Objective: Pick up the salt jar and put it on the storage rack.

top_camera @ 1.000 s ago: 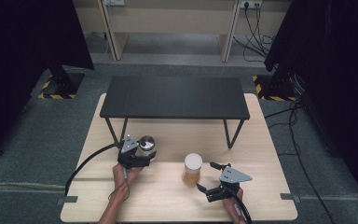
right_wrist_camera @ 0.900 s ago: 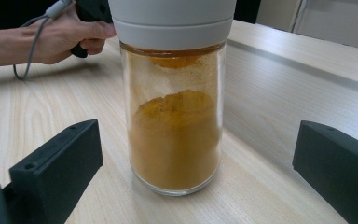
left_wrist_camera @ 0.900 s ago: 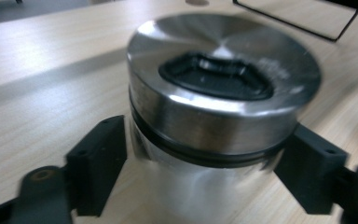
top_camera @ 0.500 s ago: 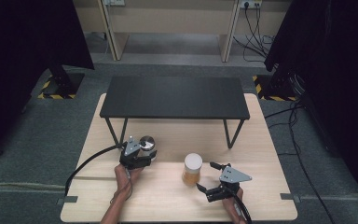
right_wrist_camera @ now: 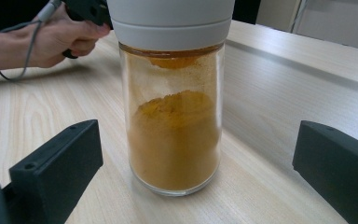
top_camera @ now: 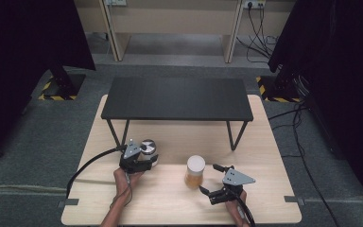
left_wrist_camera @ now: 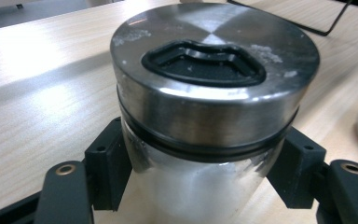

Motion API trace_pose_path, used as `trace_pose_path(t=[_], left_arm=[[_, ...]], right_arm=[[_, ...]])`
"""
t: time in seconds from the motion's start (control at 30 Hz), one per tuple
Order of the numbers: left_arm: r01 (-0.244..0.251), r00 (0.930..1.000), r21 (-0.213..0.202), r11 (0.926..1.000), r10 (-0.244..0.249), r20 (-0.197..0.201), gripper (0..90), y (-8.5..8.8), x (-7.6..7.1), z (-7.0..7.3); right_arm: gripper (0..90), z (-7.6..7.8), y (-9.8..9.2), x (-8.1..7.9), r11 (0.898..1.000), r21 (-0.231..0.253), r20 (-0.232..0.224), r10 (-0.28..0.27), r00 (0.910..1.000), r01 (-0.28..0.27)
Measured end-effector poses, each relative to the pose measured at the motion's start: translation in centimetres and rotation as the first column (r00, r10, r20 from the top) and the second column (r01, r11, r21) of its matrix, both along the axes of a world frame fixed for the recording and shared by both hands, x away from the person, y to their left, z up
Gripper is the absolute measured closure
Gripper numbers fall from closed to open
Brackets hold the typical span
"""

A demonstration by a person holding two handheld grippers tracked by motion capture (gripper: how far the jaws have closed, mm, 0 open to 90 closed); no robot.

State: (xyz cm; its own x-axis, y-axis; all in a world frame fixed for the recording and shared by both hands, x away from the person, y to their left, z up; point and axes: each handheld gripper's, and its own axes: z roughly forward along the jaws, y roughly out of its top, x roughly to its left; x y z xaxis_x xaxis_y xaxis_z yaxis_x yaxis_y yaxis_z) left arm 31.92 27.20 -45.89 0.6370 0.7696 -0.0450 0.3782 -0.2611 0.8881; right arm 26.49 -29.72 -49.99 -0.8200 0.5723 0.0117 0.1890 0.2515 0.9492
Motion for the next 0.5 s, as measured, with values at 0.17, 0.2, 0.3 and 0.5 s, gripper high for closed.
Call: trace_pose_path(t=[0.17, 0.2, 0.3, 0.5], left_arm=[[0.034, 0.9994, 0.026, 0.9991, -0.034, 0.008, 31.4, 0.4, -0.9, 2.0], [0.034, 0.9994, 0.026, 0.9991, -0.034, 0.008, 31.4, 0.4, -0.9, 2.0], [0.055, 0.9985, -0.005, 0.9985, -0.055, 0.008, 31.5, 1.0, -1.5, 3.5], [0.066, 0.9978, -0.051, 0.9966, -0.065, 0.009, 31.4, 1.7, -2.2, 5.9]], right_arm=[[1.5, 0.0, 0.0, 0.0, 1.000, 0.000, 0.000, 0.000, 1.0000, 0.000], [1.5, 0.0, 0.0, 0.0, 1.000, 0.000, 0.000, 0.000, 1.0000, 0.000], [1.5, 0.0, 0.0, 0.0, 1.000, -0.001, -0.001, 0.001, 1.0000, -0.001], [1.5, 0.0, 0.0, 0.0, 1.000, 0.000, 0.000, -0.001, 1.0000, 0.001]])
